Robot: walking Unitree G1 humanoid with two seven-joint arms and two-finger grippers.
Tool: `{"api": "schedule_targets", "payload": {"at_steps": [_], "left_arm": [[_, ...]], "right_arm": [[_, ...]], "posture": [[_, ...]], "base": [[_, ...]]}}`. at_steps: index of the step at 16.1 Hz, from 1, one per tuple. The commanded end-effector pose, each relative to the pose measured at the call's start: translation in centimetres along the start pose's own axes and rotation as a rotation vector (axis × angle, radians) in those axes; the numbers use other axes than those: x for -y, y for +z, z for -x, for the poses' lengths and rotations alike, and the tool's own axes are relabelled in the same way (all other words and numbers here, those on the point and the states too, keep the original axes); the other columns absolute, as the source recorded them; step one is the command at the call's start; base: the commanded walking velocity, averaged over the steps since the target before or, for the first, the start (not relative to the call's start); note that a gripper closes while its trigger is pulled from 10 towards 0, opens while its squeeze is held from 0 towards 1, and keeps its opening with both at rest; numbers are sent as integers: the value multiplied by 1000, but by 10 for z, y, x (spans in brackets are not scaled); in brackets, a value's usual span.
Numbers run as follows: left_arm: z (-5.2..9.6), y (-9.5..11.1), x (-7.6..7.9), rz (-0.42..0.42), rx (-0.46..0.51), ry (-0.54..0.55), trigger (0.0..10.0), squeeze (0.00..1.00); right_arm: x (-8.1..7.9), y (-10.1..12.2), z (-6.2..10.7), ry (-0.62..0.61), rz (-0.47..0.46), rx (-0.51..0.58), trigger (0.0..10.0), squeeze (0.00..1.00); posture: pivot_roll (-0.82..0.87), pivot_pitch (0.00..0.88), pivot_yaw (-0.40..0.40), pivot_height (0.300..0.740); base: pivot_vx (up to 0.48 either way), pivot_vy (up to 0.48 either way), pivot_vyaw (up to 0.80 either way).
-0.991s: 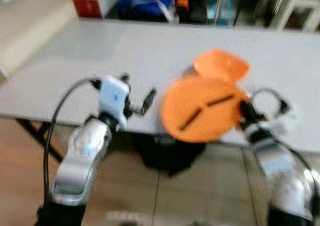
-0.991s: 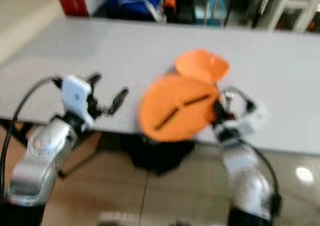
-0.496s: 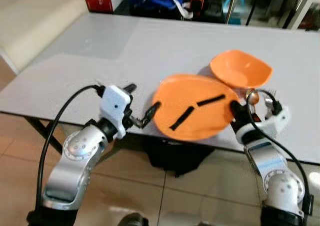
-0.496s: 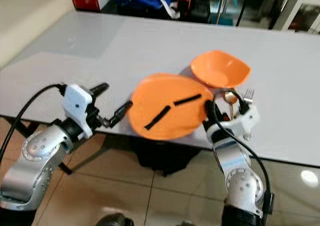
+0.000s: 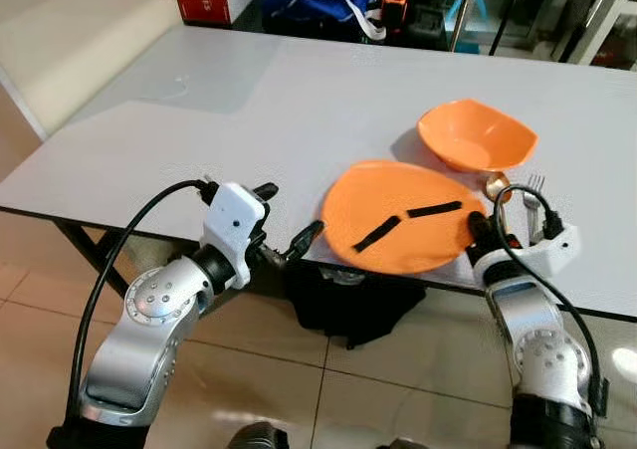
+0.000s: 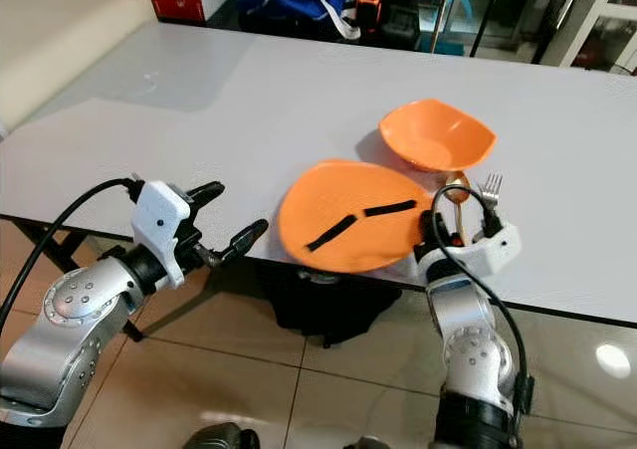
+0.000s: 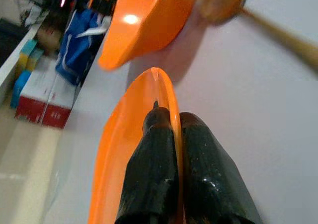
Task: Setting the table
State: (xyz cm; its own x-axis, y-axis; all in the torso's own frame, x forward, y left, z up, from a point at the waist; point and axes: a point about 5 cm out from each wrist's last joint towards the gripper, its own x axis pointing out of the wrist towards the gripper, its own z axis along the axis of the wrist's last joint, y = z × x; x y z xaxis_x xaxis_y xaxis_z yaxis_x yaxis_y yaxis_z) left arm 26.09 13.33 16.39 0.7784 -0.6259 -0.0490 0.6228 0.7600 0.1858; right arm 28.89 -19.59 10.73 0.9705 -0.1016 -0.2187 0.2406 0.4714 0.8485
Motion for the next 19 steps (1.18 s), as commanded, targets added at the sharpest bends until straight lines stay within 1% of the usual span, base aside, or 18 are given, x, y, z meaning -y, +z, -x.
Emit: {"api": "schedule_targets", "payload": {"at_steps": [1, 3, 7, 9, 10, 12, 14, 15, 16, 17, 19], "left_arm": [[0, 3, 3, -7, 6, -25, 10000, 0], [-1, 5, 4, -6, 11, -30, 10000, 0], [-1, 4, 7, -3, 6, -49, 10000, 0], [0, 3, 11, 0, -4, -79, 10000, 0], [1, 2, 14, 10, -17, -111, 10000, 0], [4, -1, 18, 23, -38, -147, 10000, 0], [6, -3, 23, 42, -58, -191, 10000, 0], [6, -3, 26, 52, -60, -213, 10000, 0], [6, -3, 26, 56, -61, -222, 10000, 0], [6, -3, 27, 58, -61, -228, 10000, 0], [6, -2, 27, 58, -61, -230, 10000, 0]], "right_arm": [[-5, 7, -3, 22, -10, 41, 10000, 0], [-2, 5, -12, 8, -12, 43, 10000, 0], [1, 3, -22, -8, -11, 51, 10000, 0], [4, 3, -28, -23, -15, 60, 10000, 0], [4, 3, -30, -28, -11, 62, 10000, 0], [5, 4, -31, -30, -7, 68, 10000, 0], [10, 4, -31, -50, 0, 69, 10000, 0], [12, 2, -31, -56, 8, 53, 10000, 482], [13, 0, -32, -56, 14, 44, 10000, 663], [13, -1, -32, -59, 18, 39, 10000, 1000], [14, -2, -33, -68, 22, 37, 10000, 1000]], "posture": [[114, 96, 7, 740], [118, 99, 9, 740], [118, 99, 9, 740], [127, 100, 9, 740], [127, 100, 9, 740], [127, 100, 9, 740], [127, 100, 9, 740], [127, 100, 9, 740], [127, 100, 9, 740], [127, 100, 9, 740], [127, 99, 8, 740]], "base": [[0, 0, 0], [0, 0, 0], [0, 0, 0], [0, 0, 0], [0, 0, 0], [0, 0, 0], [0, 0, 0], [0, 0, 0], [0, 0, 0], [0, 0, 0], [0, 0, 0]]}}
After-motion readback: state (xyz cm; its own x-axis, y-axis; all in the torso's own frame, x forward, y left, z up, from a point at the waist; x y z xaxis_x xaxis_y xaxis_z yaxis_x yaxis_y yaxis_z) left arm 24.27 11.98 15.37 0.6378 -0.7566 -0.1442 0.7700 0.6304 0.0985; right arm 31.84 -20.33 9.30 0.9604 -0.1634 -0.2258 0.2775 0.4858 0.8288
